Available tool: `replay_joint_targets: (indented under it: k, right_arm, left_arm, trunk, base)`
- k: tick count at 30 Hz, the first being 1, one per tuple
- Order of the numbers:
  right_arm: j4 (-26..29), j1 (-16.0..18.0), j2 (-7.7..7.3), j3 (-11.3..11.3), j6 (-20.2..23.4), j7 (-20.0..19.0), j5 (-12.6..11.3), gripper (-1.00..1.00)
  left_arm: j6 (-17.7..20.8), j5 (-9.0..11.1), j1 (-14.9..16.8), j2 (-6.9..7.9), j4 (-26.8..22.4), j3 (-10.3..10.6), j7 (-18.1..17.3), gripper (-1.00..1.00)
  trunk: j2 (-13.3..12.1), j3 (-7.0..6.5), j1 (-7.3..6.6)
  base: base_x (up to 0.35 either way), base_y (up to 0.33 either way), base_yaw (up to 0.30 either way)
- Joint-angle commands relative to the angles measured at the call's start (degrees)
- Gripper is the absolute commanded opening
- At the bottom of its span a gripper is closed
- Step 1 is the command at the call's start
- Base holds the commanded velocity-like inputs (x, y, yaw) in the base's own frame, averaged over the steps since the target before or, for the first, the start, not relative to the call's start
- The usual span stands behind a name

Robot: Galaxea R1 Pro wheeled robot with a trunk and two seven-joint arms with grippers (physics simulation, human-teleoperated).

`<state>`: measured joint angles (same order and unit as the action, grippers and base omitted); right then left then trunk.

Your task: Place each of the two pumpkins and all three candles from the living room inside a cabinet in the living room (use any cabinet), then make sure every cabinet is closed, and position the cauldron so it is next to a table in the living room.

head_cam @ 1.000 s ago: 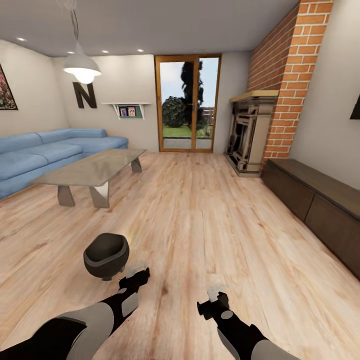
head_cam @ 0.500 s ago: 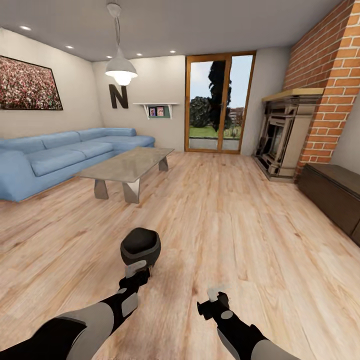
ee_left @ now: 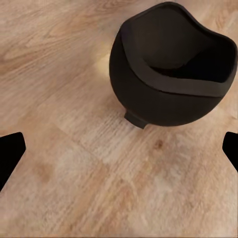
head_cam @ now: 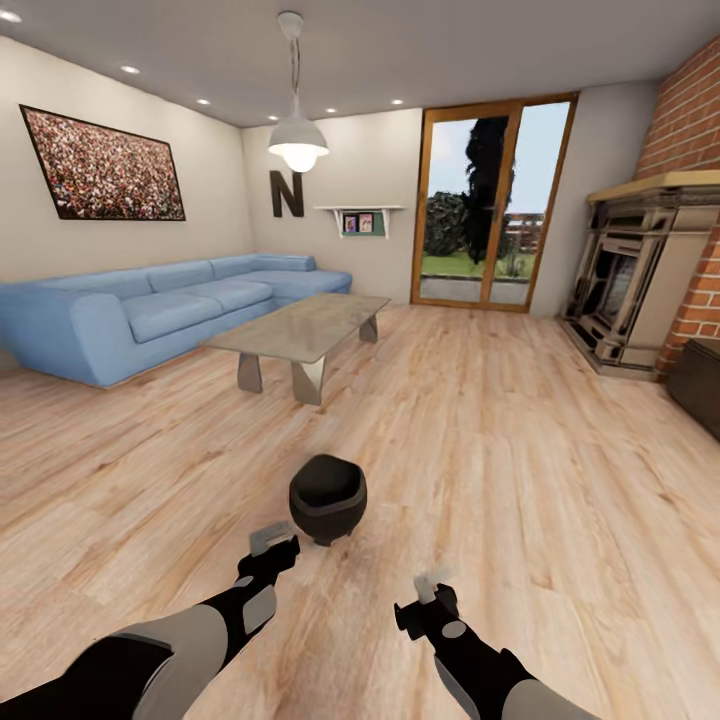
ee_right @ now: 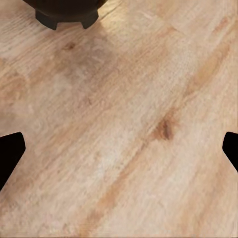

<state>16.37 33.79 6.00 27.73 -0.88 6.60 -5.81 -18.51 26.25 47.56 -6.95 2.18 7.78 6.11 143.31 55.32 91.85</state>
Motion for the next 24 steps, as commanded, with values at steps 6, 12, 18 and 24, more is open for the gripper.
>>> replay_joint_targets:
  k: [6, 12, 18, 24]
  right_arm:
    - [0.0, 0.1, -0.02, 0.4, -0.1, 0.4, -0.6, 1.0]
    - [0.0, 0.1, -0.08, 0.4, -0.1, 0.4, -0.6, 1.0]
    - [0.0, 0.1, -0.11, 0.3, 0.0, 0.4, -0.7, 1.0]
    - [0.1, 0.1, -0.11, 0.3, 0.1, 0.6, -0.7, 1.0]
  left_arm:
    - [-0.3, 0.3, 0.1, -0.03, 0.2, 0.5, 0.1, 1.0]
    - [-0.3, 0.3, 0.1, 0.01, 0.2, 0.5, 0.1, 1.0]
    - [-0.3, 0.3, 0.1, 0.01, 0.2, 0.5, 0.0, 1.0]
    - [-0.3, 0.4, 0.1, 0.01, 0.2, 0.5, 0.0, 1.0]
  trunk:
    - [0.0, 0.21, 0.0]
    - [0.0, 0.4, 0.0]
    - [0.0, 0.42, 0.0]
    - [0.0, 0.42, 0.0]
  base:
    - [0.142, 0.268, 0.018]
    - [0.116, 0.304, 0.001]
    - [0.031, 0.334, -0.021]
    - [0.002, 0.338, -0.217]
